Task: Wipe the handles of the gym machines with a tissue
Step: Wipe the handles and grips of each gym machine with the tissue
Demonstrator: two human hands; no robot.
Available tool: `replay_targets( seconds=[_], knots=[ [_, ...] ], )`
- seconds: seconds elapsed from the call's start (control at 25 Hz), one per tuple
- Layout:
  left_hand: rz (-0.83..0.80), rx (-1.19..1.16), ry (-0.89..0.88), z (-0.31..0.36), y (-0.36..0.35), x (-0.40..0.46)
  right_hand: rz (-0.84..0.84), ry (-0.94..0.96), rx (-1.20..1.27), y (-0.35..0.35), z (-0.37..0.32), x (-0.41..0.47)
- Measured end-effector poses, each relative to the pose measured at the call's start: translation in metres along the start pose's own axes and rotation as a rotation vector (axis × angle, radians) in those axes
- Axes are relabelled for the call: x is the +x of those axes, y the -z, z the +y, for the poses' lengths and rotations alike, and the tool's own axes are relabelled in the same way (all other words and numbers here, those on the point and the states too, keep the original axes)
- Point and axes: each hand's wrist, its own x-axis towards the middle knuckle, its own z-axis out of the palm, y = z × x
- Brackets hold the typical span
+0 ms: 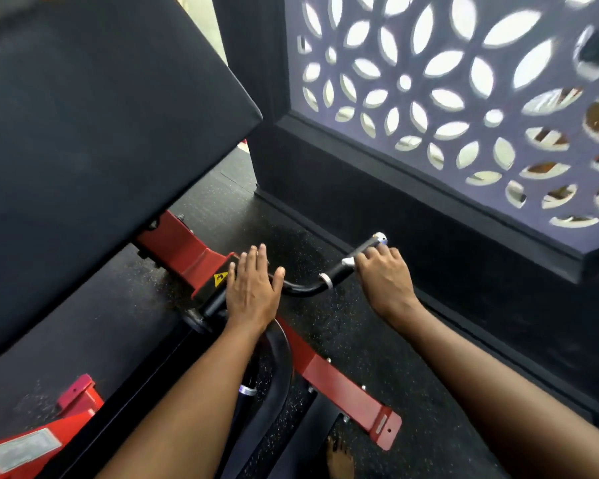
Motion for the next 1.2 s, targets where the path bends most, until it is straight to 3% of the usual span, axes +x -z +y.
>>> replay_targets(
  seconds=[0.36, 0.52, 0.6, 0.92, 1.2],
  knots=[
    [0.060, 0.072, -0.011, 0.037, 0.181, -0.097, 0.054, -0.013, -0.024, 0.189, -0.056, -0.039],
    [0.116, 0.077, 0.017, 0.033, 0.219, -0.191, 0.164, -0.032, 0.047, 0.241, -0.092, -0.093],
    [0.133, 0.065, 0.077, 0.018, 0.233, -0.221, 0.113, -0.022, 0.060, 0.265, -0.111, -0.108],
    [0.224, 0.066, 0.239, -0.026, 0.287, -0.281, 0.112, 0.226, 0.030, 0.312, -0.188, -0.131],
    [0.319, 0.087, 0.536, -0.061, 0.333, -0.341, 0.198, 0.550, 0.102, 0.359, -0.252, -0.131]
  ],
)
